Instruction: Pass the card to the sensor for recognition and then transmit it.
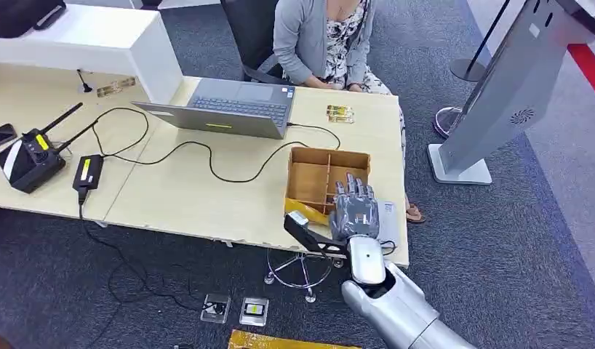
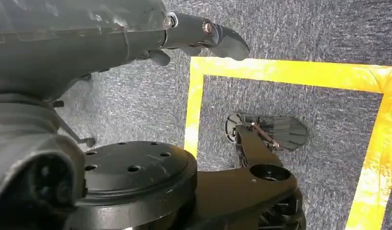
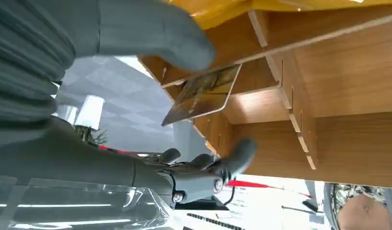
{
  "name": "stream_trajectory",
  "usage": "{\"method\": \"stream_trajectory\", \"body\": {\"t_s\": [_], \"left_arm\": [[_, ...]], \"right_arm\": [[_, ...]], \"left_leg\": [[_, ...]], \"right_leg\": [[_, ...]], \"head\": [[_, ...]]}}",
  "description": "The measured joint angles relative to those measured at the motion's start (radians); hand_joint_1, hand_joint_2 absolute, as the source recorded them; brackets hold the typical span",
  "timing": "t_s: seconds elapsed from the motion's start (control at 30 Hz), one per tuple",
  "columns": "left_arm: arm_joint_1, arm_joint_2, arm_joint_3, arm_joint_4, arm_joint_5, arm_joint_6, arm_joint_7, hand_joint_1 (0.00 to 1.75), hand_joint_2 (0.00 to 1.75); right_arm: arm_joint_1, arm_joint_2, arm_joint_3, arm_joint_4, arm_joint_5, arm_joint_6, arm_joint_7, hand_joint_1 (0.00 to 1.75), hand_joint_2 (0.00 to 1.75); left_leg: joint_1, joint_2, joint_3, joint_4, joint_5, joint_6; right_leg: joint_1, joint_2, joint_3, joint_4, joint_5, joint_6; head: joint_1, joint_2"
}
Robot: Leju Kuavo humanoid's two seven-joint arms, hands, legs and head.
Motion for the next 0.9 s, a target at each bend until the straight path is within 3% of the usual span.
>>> {"method": "stream_trajectory", "body": {"t_s": [0.3, 0.9], "left_arm": [[0.001, 0.007, 0.0, 0.001, -0.003, -0.008, 0.0, 0.0, 0.0], [0.001, 0.008, 0.0, 0.001, 0.003, 0.0, 0.0, 0.0, 0.0]], "right_arm": [[-0.033, -0.007, -0.034, 0.107, 0.011, -0.082, -0.04, 1.75, 1.75], [-0.052, 0.02, -0.056, 0.202, -0.027, -0.145, -0.122, 1.75, 1.75]], "left_leg": [[0.0, 0.0, 0.0, 0.0, 0.0, 0.0], [0.0, 0.003, 0.003, 0.0, 0.001, -0.001]], "right_leg": [[0.0, 0.0, 0.0, 0.0, 0.0, 0.0], [0.0, 0.002, 0.002, 0.0, 0.002, -0.001]], "head": [[0.0, 0.0], [0.0, 0.0]]}}
